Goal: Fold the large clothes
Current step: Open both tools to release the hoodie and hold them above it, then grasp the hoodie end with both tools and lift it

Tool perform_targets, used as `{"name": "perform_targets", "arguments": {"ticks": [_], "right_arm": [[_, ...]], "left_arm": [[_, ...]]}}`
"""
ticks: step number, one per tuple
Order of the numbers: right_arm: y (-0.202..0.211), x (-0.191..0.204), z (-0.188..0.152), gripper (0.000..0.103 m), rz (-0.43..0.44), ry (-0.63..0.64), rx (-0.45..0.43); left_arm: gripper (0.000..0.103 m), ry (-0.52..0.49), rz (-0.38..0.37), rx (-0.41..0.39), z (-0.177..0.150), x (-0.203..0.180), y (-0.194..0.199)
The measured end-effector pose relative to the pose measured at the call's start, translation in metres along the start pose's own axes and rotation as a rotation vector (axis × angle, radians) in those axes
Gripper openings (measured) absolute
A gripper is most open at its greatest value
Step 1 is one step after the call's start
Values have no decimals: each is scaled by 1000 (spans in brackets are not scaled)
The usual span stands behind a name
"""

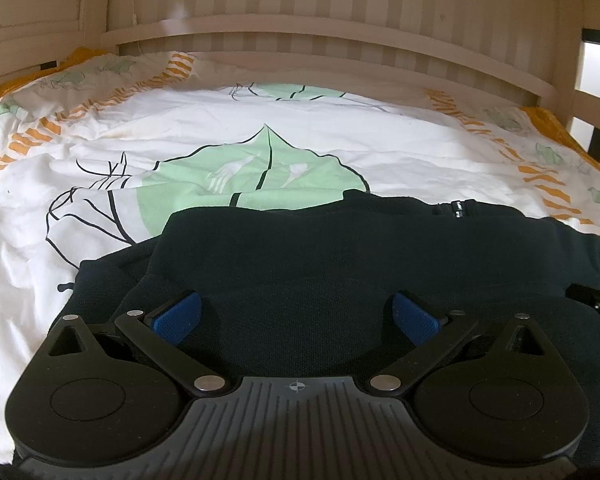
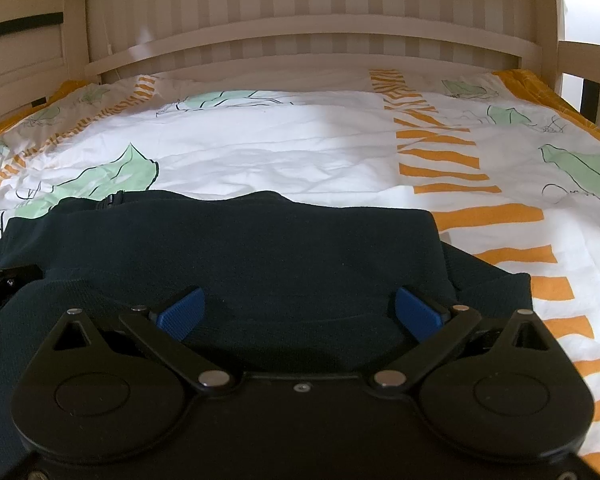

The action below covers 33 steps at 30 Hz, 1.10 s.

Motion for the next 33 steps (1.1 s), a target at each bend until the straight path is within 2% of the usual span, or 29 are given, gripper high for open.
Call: {"name": "perform_targets", "arguments": {"ticks": [6,12,16,19,24,28,33], "right_arm": [[0,-2,1,101,15,-9,7],[7,-7,5,102,62,-34,30],[30,-19,5,102,149,-79,19],[57,-42,2,102,184,-168,-21],[87,-86,-7,102,197,-308,-32],[94,-107,-17,102,198,-306,1],[94,-119,-35,102,252,-331,25]], "left_arm": [[103,26,-10,59,10,2,8],[103,142,-108,51,28,28,53],[103,177,-141,38,43,57,83],[103,194,-144,56,48,77,99],[103,257,-138,113,39,102,109],[103,261,-141,192,21,108,104],[103,250,-139,221,5,109,97]]}}
Point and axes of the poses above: each gripper's, at about its wrist camera, not at the fingertips, and y roughly against the way its jaws point, x to its left, z to its top, the point moved 3 cm from there along -y, roughly the way its jaws point, and after that the axes turned 11 degrees about y, right-handed, at the moved point
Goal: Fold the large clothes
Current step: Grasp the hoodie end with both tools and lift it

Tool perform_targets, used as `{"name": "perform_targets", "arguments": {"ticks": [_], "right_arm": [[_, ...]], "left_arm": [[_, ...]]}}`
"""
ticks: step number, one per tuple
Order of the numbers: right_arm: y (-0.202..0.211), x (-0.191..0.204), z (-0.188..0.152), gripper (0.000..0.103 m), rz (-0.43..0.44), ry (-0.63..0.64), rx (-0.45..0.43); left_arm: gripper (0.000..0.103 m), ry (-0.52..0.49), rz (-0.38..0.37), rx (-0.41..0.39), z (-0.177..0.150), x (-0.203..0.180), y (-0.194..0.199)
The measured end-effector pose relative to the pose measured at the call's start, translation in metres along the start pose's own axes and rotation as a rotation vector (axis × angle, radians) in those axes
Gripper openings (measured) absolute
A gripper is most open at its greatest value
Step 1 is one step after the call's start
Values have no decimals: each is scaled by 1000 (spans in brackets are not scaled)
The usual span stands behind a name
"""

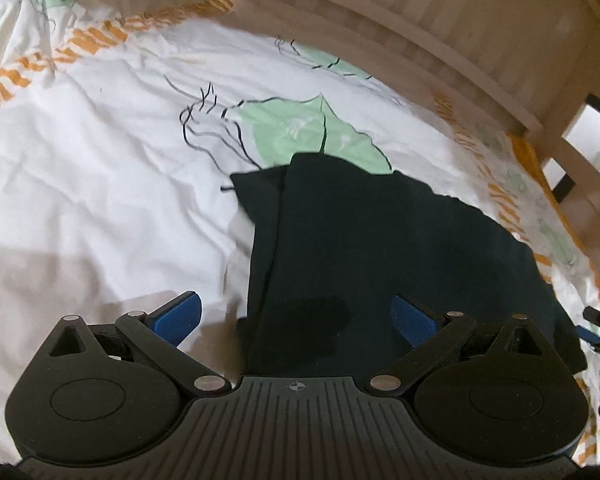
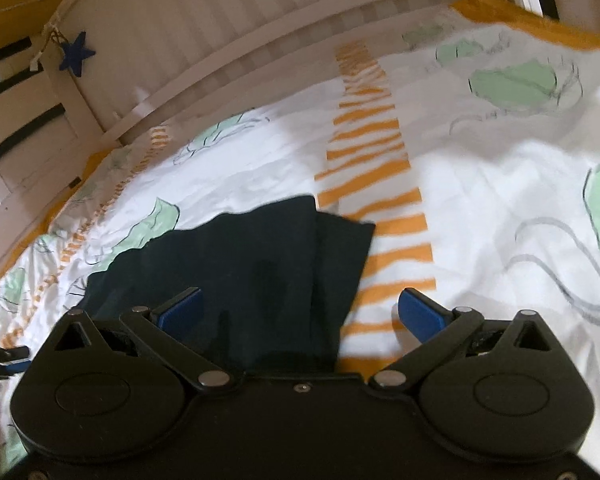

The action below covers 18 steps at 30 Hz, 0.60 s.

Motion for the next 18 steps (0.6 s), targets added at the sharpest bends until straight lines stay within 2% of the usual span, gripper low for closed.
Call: {"name": "perform_targets", "arguments": {"ticks": [6,11,18], "right_arm": [[-11,-6,-15,103,73,-25,62],[-24,1,-18,103,141,8,56],[-46,7,-11,103,248,-1,57]], "left_arm": [[103,14,-36,44,-6,1,-18],[103,45,-67,48,-1,-2,-40],[103,11,-86,42,9,-16,-61]]}}
Point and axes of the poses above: each gripper's, at about its wrist camera, not at the fingertips, and y roughly against the way its jaws point, x to its left, z to its top, the point moved 3 cm from there along -y, roughly the way its jaws point, and after that the axes turned 11 degrees about y, right-handed, at the moved point
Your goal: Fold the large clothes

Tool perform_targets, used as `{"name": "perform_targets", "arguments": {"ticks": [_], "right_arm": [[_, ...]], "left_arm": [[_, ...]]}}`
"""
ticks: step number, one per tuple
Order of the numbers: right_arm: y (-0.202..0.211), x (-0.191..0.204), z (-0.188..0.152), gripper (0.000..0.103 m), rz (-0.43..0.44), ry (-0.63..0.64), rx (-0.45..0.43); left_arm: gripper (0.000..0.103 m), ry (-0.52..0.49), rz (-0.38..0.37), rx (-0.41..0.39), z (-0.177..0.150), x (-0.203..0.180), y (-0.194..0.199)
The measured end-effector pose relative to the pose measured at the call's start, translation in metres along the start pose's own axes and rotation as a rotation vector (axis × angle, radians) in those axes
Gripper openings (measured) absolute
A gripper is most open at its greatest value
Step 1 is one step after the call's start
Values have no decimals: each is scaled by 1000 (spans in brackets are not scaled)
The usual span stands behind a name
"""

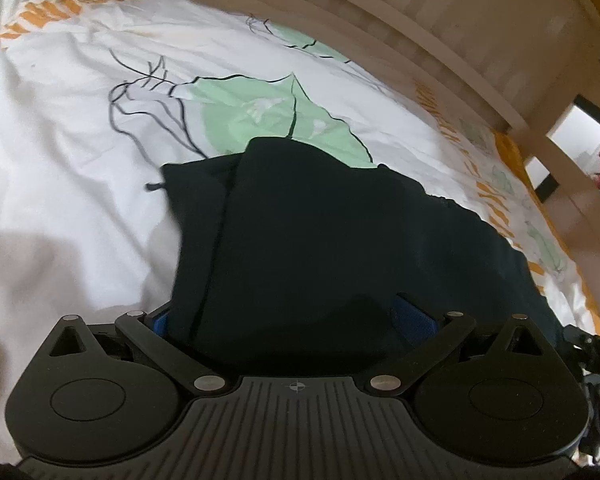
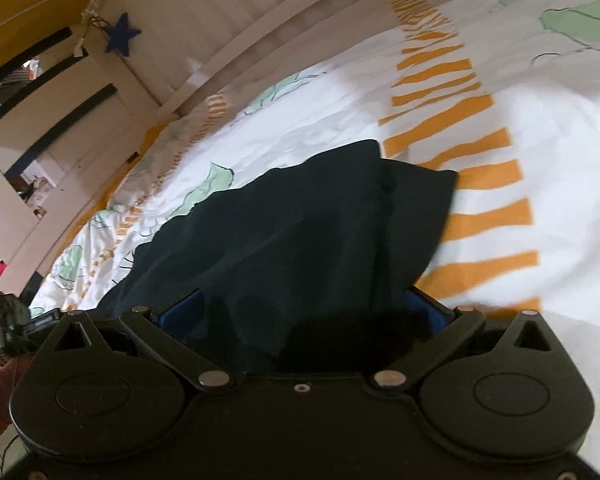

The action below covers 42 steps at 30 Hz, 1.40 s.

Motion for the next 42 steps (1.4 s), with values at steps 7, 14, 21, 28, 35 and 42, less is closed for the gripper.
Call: {"name": "perform_targets", "arguments": {"ticks": [7,14,21,28,35,42], "right_arm": [[-2,-5,5,94,37,-63,-9],[3,13,6,37,-11,-84,17],[31,36,20,32,3,-150,-51],[83,78,15,31,25,-122,-18],[131,88,-31,32,36,-172,76],[113,62,-75,73,-211,-68,198]], "left_arm": [[81,89,-54,10,1,-6,3],[22,125,-76,-15,4,-2,30],[19,169,-210,-38,4,-27,73],[19,188,-275,17,-20,-35,115],[21,217,-277,99,-68,-6,150],[45,9,-3,73,-96,12,116]]}}
Point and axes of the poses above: each gripper's, at about its wrist camera, not at the fingertips, and y roughly against the way its jaws point, x to its left, z to its top, the point moved 3 cm from there along -y, roughly the way its jaws point, and after that the axes turned 11 degrees about y, right-handed, at the moved point
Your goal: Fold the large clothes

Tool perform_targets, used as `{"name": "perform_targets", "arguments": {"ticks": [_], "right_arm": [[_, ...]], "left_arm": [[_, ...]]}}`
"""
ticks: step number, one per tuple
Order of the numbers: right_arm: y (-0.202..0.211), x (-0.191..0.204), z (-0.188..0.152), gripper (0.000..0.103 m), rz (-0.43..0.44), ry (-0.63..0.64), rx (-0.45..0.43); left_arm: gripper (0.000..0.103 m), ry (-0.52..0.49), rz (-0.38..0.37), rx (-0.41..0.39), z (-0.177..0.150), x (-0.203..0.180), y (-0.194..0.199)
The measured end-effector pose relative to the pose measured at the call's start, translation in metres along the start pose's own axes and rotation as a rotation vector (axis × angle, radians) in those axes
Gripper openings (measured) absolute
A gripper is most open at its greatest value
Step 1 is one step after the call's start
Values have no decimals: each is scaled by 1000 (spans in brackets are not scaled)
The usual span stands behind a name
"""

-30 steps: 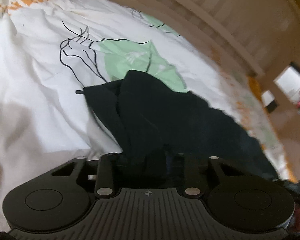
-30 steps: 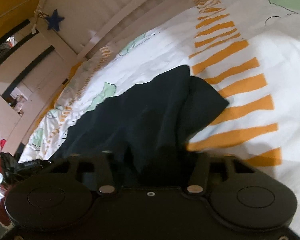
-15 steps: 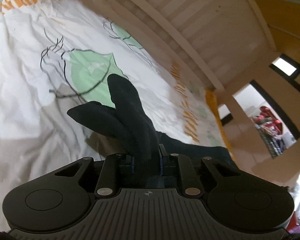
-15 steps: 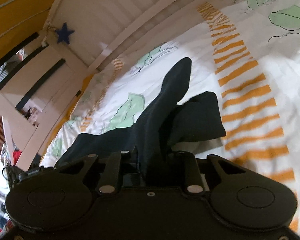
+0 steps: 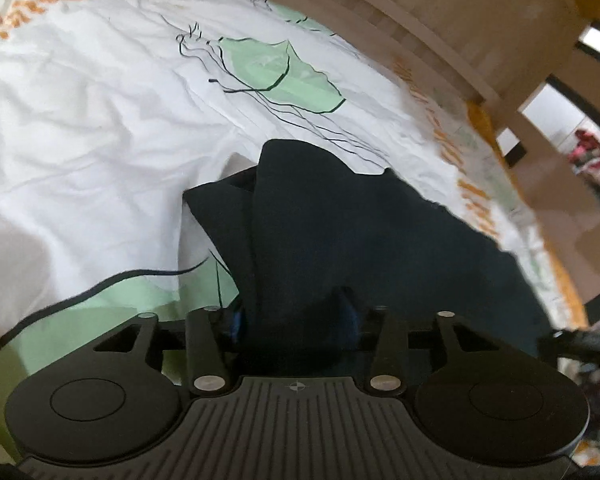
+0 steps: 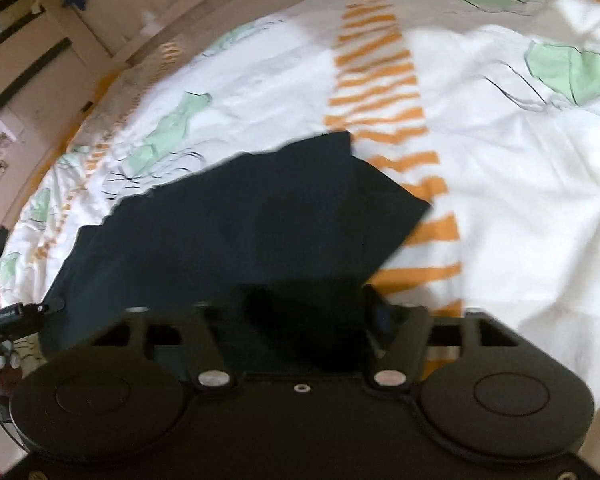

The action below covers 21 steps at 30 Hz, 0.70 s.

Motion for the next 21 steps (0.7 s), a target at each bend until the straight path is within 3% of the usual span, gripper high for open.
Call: {"name": "perform_targets", "arguments": {"ticks": [3,5,11,21], "right_arm": [[-7,-9,2,79,21,-44,-28],[-10,-9,5,83,13,-27,-45],[-19,-10,11,93,34,-33,-104],[-17,-37,23,94,70,-145,-216]], "left_arm": [[62,-85,57,-30,2,-7,-8],[74,-72,66,-42,1,0,-15],[79,-40,40,-68,-5,5,-14],[80,132,-17,-46,28,19,-16]]}}
Point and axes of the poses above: each gripper's, at about its wrist camera, not at the fingertips, and y roughly against the way its jaws point, x to its left, z to its top, the point moved 3 cm from there along -y, roughly the way its jaws point, and after that the axes turned 11 degrees about y, right-handed, at the moved point
